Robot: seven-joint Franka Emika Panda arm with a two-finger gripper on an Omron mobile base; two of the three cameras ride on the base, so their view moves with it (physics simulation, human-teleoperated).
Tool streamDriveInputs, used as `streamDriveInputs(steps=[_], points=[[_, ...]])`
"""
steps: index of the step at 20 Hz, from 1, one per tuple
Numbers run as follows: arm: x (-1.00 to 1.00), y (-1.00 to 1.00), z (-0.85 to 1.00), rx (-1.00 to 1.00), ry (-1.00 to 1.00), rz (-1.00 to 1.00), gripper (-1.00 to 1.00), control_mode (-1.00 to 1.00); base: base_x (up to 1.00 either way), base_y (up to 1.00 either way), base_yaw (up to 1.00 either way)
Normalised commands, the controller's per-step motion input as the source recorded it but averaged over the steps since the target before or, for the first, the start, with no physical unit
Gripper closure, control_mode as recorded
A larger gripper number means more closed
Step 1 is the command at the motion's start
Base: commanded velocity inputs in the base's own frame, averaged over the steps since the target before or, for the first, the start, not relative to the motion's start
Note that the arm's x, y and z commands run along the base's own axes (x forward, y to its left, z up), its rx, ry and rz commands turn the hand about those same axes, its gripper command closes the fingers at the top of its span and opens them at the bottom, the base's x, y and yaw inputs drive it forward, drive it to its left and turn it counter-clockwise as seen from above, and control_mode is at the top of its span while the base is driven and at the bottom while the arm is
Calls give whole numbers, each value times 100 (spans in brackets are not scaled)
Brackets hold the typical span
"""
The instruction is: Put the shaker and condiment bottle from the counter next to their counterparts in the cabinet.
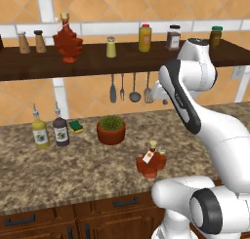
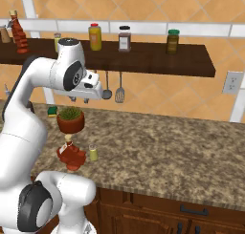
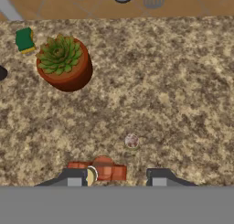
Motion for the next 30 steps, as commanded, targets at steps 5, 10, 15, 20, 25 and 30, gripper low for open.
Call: streamDriveInputs(steps=[5,10,15,20,25,30], points=[[-14,1,-19,0,2,3,-100,-100,0,0,0],[-28,0,-30,0,0,10,-100,-100,0,0,0],[10,-32,0,17,-2,40,-100,-100,0,0,0],[-8,11,-32,2,-3,1,-100,-100,0,0,0],[-87,9,-100,-14,1,7,-100,-100,0,0,0],[11,9,-9,3,0,3,-100,-100,0,0,0]])
